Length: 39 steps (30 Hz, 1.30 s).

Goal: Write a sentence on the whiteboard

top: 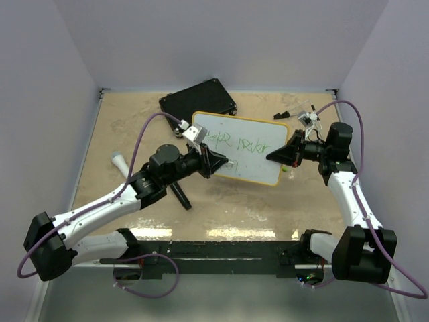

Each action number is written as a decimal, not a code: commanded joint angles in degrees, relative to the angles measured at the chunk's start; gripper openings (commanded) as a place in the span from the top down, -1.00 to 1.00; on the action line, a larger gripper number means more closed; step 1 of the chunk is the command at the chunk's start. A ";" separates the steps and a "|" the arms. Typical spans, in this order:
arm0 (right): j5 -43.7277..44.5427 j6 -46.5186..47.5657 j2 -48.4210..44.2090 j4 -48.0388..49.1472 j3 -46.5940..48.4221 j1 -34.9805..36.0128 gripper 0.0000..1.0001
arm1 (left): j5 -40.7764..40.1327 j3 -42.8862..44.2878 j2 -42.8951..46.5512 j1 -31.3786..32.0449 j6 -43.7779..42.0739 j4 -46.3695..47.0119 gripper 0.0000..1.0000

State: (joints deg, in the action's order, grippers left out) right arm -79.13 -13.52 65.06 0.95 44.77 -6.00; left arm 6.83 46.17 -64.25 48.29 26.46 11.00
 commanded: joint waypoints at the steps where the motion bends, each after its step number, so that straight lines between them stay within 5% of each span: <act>1: -3.75 -0.81 -2.48 3.18 0.84 0.20 1.00 | -1.47 0.15 2.98 -0.30 1.14 1.74 1.00; 19: -3.92 -2.04 -2.83 4.67 0.23 0.11 1.00 | -3.14 -4.43 7.38 -0.74 3.34 6.57 1.00; 39: -4.01 -2.13 -2.57 5.11 0.23 0.11 1.00 | -4.02 6.65 -5.27 2.59 1.14 5.96 1.00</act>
State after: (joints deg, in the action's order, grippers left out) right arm -79.31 -14.59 64.34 1.87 44.60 -6.02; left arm 3.40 49.95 -68.16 49.93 28.71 14.15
